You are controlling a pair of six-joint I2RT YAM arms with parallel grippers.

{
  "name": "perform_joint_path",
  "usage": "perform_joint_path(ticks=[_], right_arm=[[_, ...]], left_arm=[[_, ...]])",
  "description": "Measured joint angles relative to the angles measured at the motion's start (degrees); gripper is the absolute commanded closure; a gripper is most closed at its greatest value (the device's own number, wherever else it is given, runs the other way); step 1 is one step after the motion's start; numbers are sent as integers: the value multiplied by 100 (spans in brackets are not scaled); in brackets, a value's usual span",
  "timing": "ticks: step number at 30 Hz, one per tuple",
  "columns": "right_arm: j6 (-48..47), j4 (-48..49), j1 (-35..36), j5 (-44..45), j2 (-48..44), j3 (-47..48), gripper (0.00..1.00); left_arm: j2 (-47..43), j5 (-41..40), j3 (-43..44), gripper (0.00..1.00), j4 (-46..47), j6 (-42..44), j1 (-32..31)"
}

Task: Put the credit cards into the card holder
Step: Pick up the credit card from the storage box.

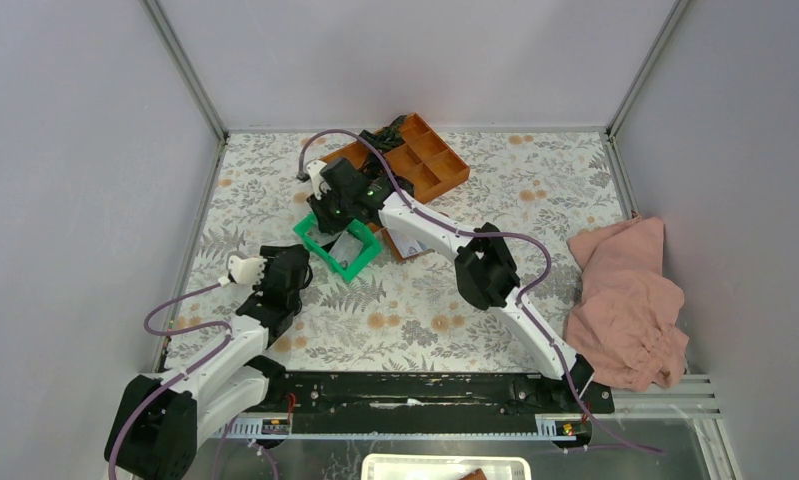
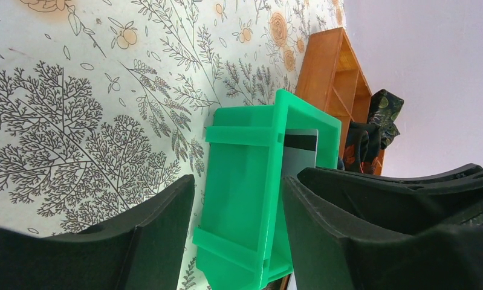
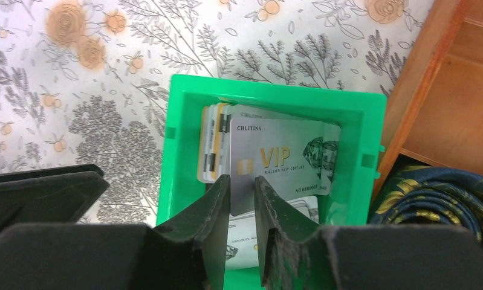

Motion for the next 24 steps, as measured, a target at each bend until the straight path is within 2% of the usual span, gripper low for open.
perform_joint_path(ticks=[2,8,14,24], right_arm=[[-15,-11,-4,131,-2,-33,79],[-114,48,-9,599,-9,-50,100],[-210,260,-42,1123,-168,-337,100],[-258,651,-35,1574,-1174,-1766,100]], left_arm=[[0,2,0,38,2,0,0],[42,11,-2,38,9,17,0],[50,7,-2,38,11,153,0],[-286,-55,2,35,-55,525,0]])
